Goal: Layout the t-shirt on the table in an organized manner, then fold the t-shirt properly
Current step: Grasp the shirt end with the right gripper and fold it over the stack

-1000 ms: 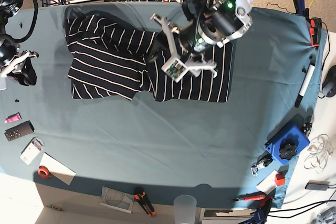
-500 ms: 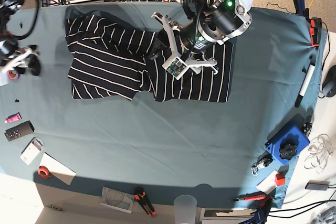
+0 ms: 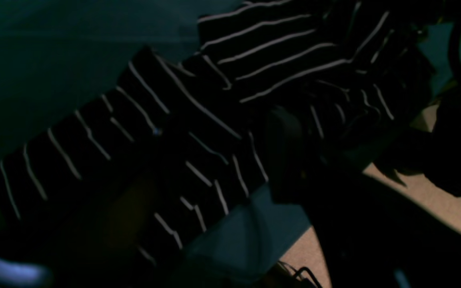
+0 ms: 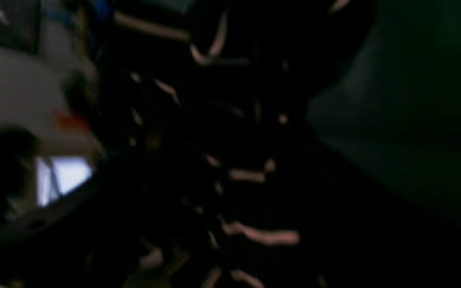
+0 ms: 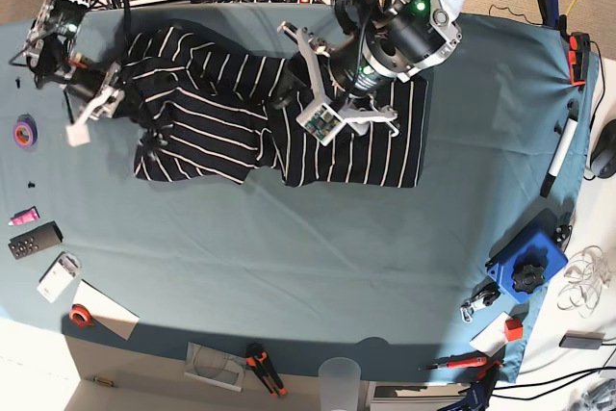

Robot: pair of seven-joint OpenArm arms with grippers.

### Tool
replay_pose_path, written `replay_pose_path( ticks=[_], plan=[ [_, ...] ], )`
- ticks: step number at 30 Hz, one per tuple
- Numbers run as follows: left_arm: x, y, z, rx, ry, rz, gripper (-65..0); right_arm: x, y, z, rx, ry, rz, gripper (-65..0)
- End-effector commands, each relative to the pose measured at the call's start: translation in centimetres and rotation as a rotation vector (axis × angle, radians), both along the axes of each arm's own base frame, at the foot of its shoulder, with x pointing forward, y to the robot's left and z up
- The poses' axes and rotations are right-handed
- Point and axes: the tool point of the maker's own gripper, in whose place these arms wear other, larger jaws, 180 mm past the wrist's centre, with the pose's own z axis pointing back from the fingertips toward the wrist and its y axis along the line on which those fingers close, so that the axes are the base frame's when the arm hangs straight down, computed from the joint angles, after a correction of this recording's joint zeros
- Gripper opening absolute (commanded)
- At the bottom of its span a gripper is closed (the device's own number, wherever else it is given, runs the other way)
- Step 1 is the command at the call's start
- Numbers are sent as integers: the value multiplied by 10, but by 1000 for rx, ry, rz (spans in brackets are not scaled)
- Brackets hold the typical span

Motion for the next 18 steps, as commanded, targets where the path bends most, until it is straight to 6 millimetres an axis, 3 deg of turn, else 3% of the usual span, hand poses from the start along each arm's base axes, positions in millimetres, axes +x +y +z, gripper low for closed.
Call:
replay_pose_path(
  ticks=[1,7,14,18],
  plan=[
    [3,-4,12,-38,-33,-1,-345,11,-8,17,-8,-59,-11,-287],
    [3,-4,12,-39,-34,-2,-345,11,-3,9,-23,-39,-5,-287],
    [3,-4,11,-38,-32,-2,-345,6,35,-16,-24,17,50,-288],
    [0,-4,9,-38,-21,-2,-345,8,45,-13,-39,0,74,-291]
  ],
)
